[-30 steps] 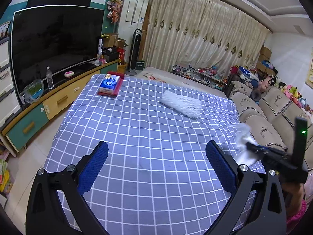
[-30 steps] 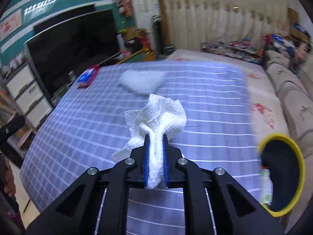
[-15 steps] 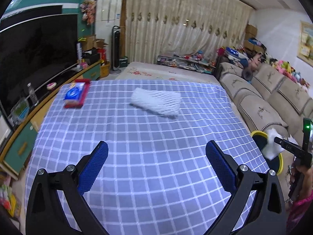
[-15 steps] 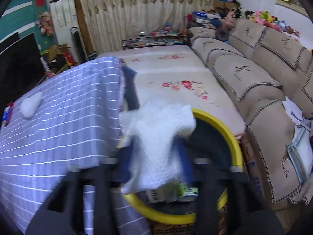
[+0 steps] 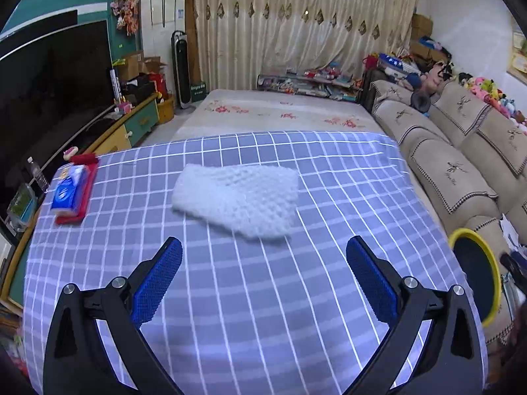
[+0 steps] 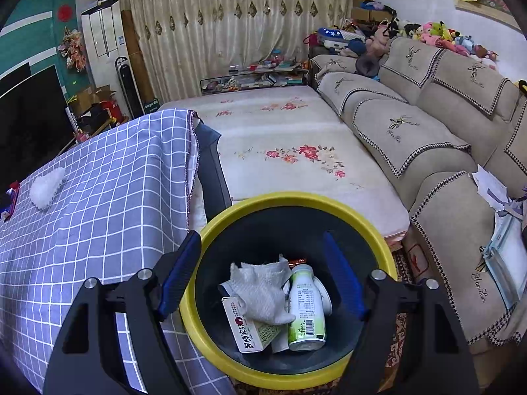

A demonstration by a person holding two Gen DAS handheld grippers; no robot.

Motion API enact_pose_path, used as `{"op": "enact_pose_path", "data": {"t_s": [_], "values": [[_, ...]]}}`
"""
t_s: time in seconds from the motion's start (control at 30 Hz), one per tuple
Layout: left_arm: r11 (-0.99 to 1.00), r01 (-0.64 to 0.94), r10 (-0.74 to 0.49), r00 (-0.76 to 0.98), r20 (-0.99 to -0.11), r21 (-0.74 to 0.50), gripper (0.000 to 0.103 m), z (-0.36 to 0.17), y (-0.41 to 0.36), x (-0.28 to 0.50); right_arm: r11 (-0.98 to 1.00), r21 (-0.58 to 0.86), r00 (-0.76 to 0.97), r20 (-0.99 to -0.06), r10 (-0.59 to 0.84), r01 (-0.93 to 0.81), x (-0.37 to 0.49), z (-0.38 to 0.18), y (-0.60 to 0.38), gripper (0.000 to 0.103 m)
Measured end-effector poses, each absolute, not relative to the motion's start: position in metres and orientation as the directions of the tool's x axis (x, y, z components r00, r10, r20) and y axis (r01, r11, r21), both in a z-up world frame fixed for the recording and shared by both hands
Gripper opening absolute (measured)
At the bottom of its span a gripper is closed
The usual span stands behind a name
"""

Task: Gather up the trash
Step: 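Grasp the white foam net sleeve with the left gripper, then carry the foam net sleeve with the left gripper into the bin and release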

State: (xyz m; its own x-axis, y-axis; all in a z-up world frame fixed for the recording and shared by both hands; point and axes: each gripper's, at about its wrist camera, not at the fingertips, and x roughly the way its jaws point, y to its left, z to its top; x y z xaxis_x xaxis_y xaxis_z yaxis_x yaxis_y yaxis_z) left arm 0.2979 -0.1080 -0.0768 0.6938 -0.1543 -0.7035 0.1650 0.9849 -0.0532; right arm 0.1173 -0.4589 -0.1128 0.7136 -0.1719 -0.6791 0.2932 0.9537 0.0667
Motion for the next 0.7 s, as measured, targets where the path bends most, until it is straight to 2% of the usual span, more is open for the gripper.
{"op": "enact_pose_path", "data": {"t_s": [0.1,0.4,0.53,0.57,0.63,0.67,0.7], "values": [[0.984,0.174,-0.151,0.667,-0.730,-0.044,0.098,-0.086,-0.119,0.327,0.954,0.063,0.710,-0.682,-0.172,0.292,0.118,-0.115,-0.459,0.072],[0.970,0.215,-0.043,0.613,-0.789,0.115,0.096,-0.123,-0.157,0.384,0.957,0.062,0.715,-0.679,-0.167,0.283,0.122,-0.114,-0.457,0.072],[0.963,0.221,-0.005,0.579,-0.815,0.152,0.076,-0.138,-0.163,0.397,0.957,0.064,0.716,-0.678,-0.167,0.283,0.123,-0.114,-0.458,0.072],[0.965,0.218,-0.008,0.578,-0.816,0.144,0.075,-0.139,-0.163,0.399,0.957,0.064,0.716,-0.678,-0.166,0.283,0.123,-0.113,-0.458,0.072],[0.968,0.203,0.000,0.588,-0.809,0.147,0.061,-0.140,-0.162,0.403,0.957,0.067,0.716,-0.679,-0.163,0.281,0.123,-0.114,-0.458,0.072],[0.968,0.198,0.006,0.592,-0.806,0.152,0.057,-0.140,-0.162,0.404,0.958,0.069,0.716,-0.679,-0.160,0.279,0.123,-0.114,-0.458,0.072],[0.968,0.199,0.005,0.593,-0.805,0.153,0.047,-0.140,-0.161,0.405,0.959,0.069,0.717,-0.679,-0.157,0.276,0.124,-0.113,-0.457,0.072]]}}
